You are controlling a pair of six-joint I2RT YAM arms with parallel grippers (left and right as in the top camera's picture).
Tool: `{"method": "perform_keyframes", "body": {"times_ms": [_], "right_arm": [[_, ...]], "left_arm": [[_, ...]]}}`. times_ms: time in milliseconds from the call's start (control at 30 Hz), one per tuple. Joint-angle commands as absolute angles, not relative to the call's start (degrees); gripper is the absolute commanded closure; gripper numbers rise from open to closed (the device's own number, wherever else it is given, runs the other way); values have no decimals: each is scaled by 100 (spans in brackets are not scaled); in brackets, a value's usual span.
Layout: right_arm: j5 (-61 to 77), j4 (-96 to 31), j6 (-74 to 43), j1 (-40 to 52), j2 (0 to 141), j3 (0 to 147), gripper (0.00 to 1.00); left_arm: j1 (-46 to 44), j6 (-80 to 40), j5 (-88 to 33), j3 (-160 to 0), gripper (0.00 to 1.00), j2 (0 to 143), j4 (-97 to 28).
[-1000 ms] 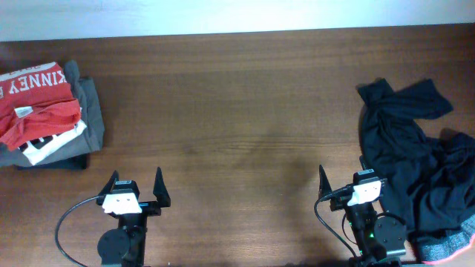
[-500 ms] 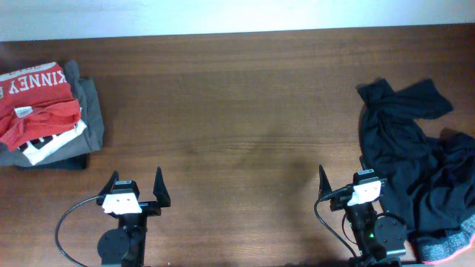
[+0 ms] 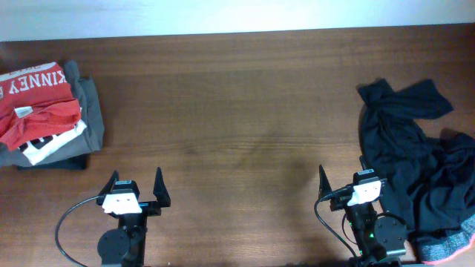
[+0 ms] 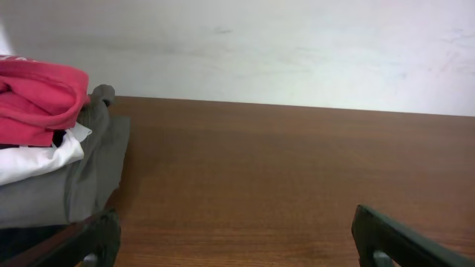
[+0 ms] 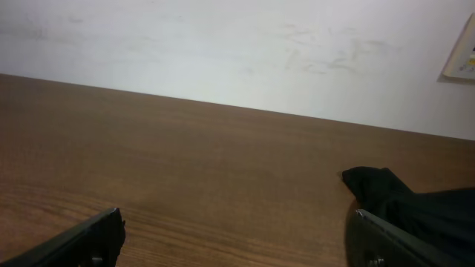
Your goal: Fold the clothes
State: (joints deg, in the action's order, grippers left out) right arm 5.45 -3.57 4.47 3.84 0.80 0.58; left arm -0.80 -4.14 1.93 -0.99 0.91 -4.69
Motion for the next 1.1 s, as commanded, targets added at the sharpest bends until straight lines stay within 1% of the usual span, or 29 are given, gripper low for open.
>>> {"method": "perform_keyframes", "body": {"times_ms": [0,733,900,1067], "right_arm": [[617,-386,405,373,40,32,1],[646,-386,397,373,40,32,1],[642,-386,-272,373,43,32,1],[642,-604,-375,373,43,215,1]], "left_arm": [[-102,-362,237,-54,1,30,-458],[-102,-364,233,-54,1,30,-458],[-102,-397,137,-54,1,30,-416],[-102,-410,-327,-213,1,62,-491]]}}
